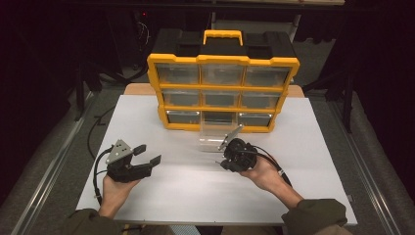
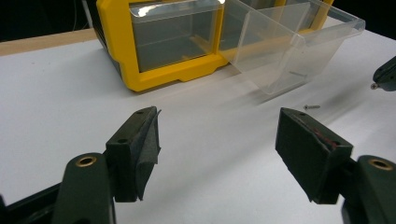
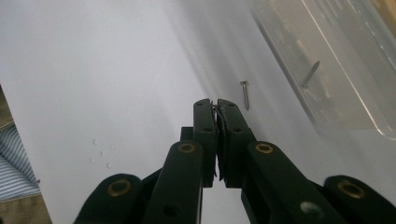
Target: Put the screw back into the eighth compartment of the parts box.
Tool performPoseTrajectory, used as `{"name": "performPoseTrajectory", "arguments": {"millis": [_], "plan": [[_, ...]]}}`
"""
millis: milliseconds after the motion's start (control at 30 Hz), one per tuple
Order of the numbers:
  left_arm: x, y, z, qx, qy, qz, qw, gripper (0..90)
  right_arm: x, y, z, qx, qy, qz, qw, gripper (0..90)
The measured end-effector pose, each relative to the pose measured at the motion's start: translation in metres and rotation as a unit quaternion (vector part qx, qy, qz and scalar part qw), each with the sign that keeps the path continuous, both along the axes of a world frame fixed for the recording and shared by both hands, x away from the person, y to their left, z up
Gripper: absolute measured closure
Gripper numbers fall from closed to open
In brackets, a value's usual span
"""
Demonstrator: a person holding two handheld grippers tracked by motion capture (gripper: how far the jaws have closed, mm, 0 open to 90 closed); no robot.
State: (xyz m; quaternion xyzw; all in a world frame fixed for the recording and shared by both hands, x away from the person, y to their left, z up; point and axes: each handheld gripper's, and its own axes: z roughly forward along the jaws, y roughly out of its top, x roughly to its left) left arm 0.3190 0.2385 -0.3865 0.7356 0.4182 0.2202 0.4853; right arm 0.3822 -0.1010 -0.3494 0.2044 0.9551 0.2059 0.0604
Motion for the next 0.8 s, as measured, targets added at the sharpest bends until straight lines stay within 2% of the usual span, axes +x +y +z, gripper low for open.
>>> {"name": "performPoseTrajectory", "arguments": {"millis": [467,800], "plan": [[0.0,0.0,0.0,0.0,0.0,0.0,1.0,30.8,0.003,-0.01,0.023,0.008,-0.011,-0.011,0.9998,89.3],[0.0,0.0,0.0,0.0,-0.001,0.001,1.0,30.8,0.009,-0.007,0.04,0.01,-0.021,-0.016,0.9996,89.3]]}}
